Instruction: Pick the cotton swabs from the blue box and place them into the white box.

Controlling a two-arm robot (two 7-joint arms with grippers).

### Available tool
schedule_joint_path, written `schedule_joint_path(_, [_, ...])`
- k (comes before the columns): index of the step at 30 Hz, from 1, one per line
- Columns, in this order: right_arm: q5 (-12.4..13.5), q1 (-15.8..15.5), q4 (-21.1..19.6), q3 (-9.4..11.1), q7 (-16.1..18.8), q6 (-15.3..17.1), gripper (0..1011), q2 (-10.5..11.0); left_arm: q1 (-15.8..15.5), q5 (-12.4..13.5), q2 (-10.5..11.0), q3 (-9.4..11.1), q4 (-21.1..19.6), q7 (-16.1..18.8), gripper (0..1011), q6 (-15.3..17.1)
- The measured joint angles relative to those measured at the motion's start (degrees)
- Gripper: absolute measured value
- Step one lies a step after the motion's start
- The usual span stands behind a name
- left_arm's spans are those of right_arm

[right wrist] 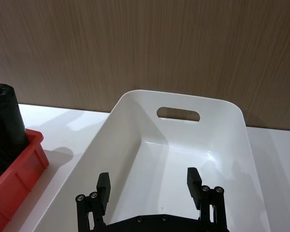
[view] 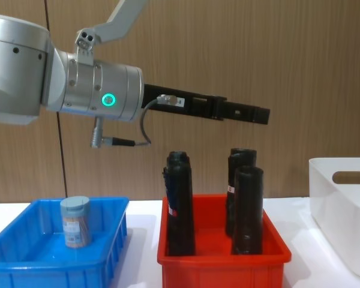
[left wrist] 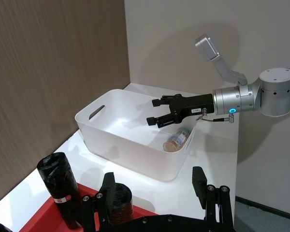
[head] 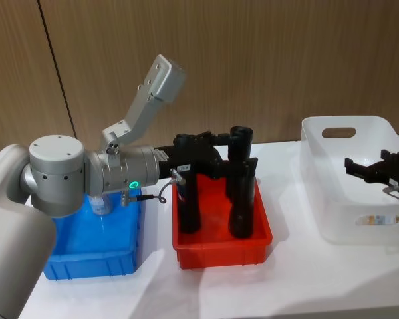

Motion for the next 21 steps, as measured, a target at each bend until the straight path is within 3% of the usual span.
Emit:
schedule_joint_path(10, [0.06, -0.63, -0.87, -0.02, -0.06, -0.18, 1002, 0.03, 0.44, 0.01, 0.14, 0.03, -0.35, 0.56, 1004, -0.19])
schedule_joint_path(21, [0.5, -5.77, -7.74, -0.97, -2.39, -1.43, 1002, 0.07, 4.55, 0.38, 1.63, 0.61, -4.15, 7.51, 1004, -2.98])
